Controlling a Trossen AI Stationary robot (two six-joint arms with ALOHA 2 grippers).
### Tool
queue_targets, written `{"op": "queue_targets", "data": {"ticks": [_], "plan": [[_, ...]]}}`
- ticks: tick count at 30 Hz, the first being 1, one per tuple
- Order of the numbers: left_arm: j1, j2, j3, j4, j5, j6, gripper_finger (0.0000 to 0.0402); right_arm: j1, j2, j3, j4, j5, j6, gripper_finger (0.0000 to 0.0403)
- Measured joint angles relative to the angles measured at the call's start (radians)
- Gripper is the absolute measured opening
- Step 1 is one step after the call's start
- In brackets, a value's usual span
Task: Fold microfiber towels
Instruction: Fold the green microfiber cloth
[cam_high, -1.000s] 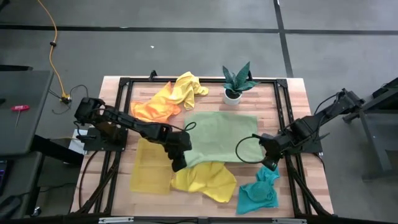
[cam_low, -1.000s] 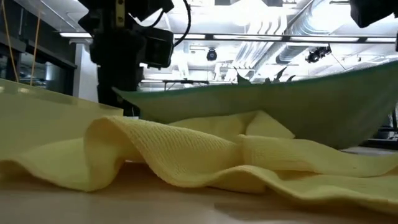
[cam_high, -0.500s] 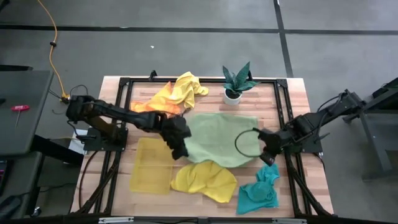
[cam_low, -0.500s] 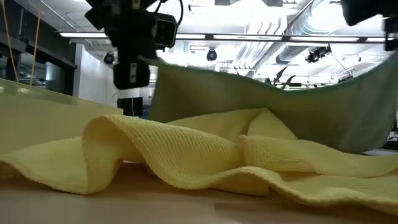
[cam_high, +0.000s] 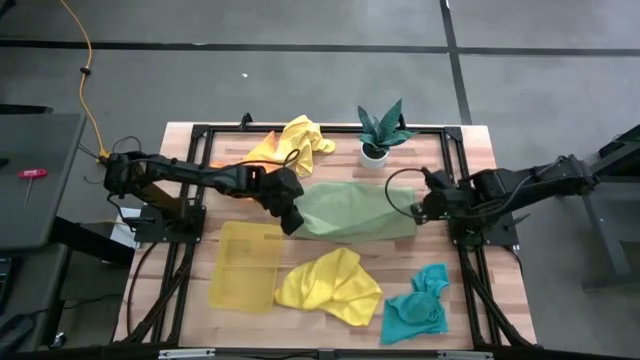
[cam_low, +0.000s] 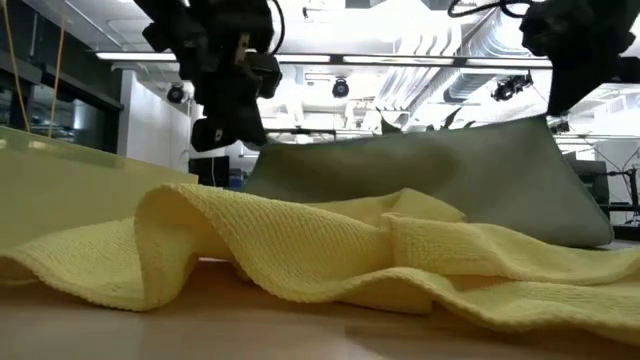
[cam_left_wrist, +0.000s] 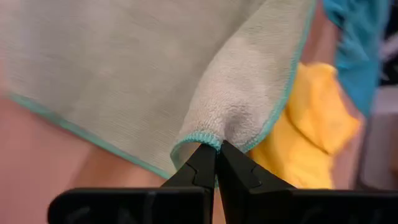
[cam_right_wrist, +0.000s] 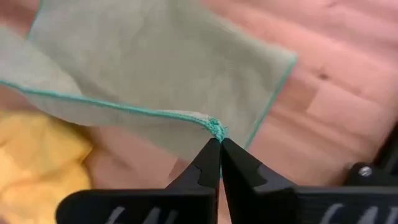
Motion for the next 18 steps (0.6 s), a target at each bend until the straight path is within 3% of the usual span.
{"op": "queue_targets", "data": {"ticks": [7, 18], "plan": [[0.024, 0.0, 0.0, 0.004, -0.167, 0.0, 0.0, -0.097, 0.023, 0.0, -0.011, 0.02, 0.0, 0.0], [0.031, 0.0, 0.0, 0.001, -0.191, 0.0, 0.0, -0.152, 0.12, 0.0, -0.015, 0.007, -0.003, 0.0]]}}
